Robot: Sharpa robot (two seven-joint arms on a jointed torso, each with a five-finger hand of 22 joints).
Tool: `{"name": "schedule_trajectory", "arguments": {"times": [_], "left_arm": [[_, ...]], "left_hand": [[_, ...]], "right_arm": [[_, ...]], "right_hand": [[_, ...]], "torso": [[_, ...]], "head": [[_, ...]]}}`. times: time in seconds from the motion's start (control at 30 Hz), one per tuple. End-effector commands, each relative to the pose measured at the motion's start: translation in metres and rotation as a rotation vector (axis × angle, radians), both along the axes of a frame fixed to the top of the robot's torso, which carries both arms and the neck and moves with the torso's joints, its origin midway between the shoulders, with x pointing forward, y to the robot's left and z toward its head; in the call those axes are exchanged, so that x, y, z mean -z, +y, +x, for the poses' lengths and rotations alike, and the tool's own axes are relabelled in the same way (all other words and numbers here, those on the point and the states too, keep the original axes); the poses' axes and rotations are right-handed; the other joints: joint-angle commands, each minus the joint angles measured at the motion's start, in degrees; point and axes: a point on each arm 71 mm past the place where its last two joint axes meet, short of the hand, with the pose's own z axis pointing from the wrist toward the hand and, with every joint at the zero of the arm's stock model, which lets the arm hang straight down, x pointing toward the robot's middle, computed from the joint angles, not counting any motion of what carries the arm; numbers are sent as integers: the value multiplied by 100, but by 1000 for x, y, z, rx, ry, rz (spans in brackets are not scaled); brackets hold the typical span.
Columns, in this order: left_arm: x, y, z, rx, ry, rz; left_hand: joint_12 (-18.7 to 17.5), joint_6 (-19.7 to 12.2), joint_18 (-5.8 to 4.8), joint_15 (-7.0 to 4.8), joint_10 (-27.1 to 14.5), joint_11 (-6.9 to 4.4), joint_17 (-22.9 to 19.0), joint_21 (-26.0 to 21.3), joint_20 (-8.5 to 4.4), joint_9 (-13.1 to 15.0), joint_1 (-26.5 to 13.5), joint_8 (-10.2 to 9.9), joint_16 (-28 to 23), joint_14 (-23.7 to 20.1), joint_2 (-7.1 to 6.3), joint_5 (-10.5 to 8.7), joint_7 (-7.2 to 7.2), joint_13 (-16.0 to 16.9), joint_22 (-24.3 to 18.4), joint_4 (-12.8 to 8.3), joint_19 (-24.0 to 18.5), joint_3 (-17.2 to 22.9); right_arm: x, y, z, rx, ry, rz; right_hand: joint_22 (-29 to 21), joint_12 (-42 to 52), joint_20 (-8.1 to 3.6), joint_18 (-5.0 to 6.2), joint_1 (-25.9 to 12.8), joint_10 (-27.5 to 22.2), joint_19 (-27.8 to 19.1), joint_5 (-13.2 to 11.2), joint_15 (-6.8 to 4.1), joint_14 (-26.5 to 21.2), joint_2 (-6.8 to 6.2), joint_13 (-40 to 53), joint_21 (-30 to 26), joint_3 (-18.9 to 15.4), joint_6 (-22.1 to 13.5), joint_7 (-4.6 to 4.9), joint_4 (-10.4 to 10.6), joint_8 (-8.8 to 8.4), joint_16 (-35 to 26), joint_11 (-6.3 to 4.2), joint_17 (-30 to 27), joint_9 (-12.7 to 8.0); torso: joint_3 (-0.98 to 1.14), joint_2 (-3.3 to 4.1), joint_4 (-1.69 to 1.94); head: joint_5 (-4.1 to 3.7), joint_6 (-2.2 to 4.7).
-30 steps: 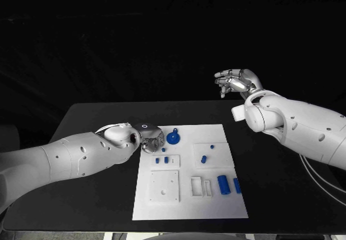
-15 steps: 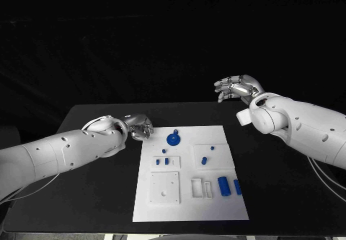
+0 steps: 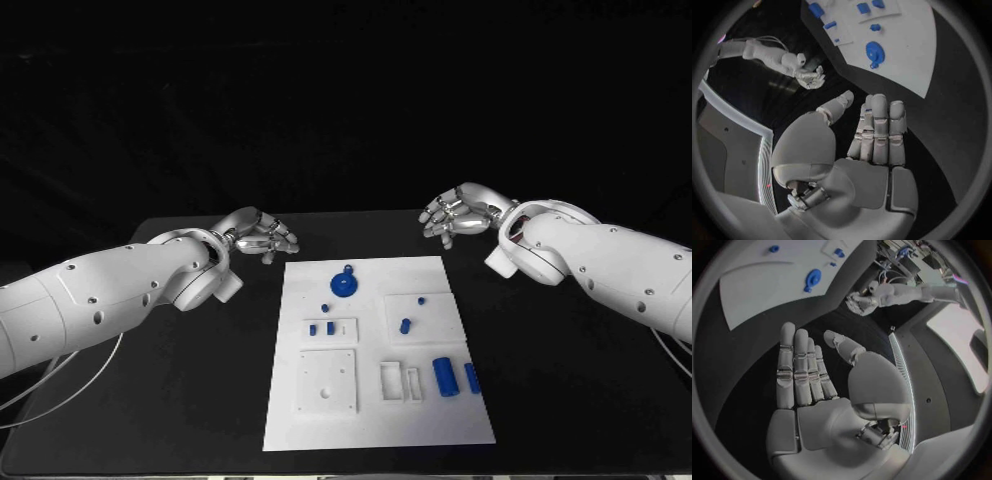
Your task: Assemble the parts on the task board
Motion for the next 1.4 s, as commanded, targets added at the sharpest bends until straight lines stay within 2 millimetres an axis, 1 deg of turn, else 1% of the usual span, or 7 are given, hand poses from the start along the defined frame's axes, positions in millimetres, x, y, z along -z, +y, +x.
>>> {"name": "schedule_trajectory", "arguments": {"times": [0.03,0.1,0.17,0.33,0.5,0.83,1.4], "left_arm": [[-3,-3,-4,-24,54,-246],[-4,-4,-5,-32,58,-293],[-4,-5,-7,-29,75,-352],[-1,-10,-11,-30,101,-436],[0,-12,-14,-56,73,-436],[3,-12,-19,-53,78,-444],[3,-11,-20,-50,86,-444]], "left_hand": [[-4,-60,256,25,-9,11,-7,-35,16,-6,-282,-26,-26,-21,-74,-22,10,5,-4,73,-60,-212],[-14,-67,309,0,-36,-2,-9,-81,-27,11,-494,1,-56,-41,-1,-8,-15,7,-12,91,-107,-480],[-15,-105,315,3,-42,-7,-8,-105,-24,11,-618,-2,-73,-39,193,-3,-8,12,-20,154,-110,-590],[-21,-179,327,4,-62,-5,0,-139,-24,6,-667,-12,-95,-39,320,-2,12,18,-24,133,-118,-719],[14,-168,334,-15,-9,-23,17,-144,-29,13,-583,16,-91,-15,481,15,-3,41,-16,43,-97,-752],[93,-139,328,-52,89,-66,36,-155,-52,17,-541,57,-94,13,565,41,-26,85,-10,-48,-65,-800],[113,-134,320,-59,93,-72,43,-165,-61,16,-527,71,-99,19,569,43,-30,98,-7,-99,-58,-823]], "right_arm": [[5,7,-7,-58,-95,-265],[7,11,-12,-74,-120,-322],[13,16,-18,-96,-137,-404],[26,23,-28,-135,-121,-521],[35,26,-37,-159,-111,-570],[51,35,-47,-160,-167,-652],[77,50,-57,-185,-165,-674]], "right_hand": [[328,146,-247,199,54,419,540,-27,-65,444,-169,126,489,-260,96,-72,-12,44,478,-201,366,5],[853,10,-381,198,120,476,309,69,-199,139,-22,242,912,-423,186,-84,43,34,914,-245,950,3],[1142,5,-402,199,114,634,284,86,-256,129,-103,392,1179,-448,319,-138,16,72,1078,-240,1186,34],[1732,113,-491,199,68,850,132,147,-344,30,-202,936,1688,-227,489,-213,36,69,1390,-349,1611,79],[1761,-254,-389,199,-46,367,-114,-62,-205,-154,-264,1133,1573,200,430,-158,64,-23,1208,-187,1596,86],[1869,-858,-474,199,77,190,83,-669,-88,13,-486,910,1685,682,476,-157,146,-77,1338,-54,1646,76],[1952,-1085,-492,199,149,367,121,-891,-86,30,-628,759,1722,1011,554,-175,242,-102,1401,-52,1662,22]], "torso": [[14,-57,3],[16,-69,0],[19,-87,-4],[18,-123,-6],[9,-153,1],[1,-149,1],[12,-131,-7]], "head": [[11,-3],[16,-11],[1,3],[9,-13],[-9,-24],[-37,6],[-22,3]]}}
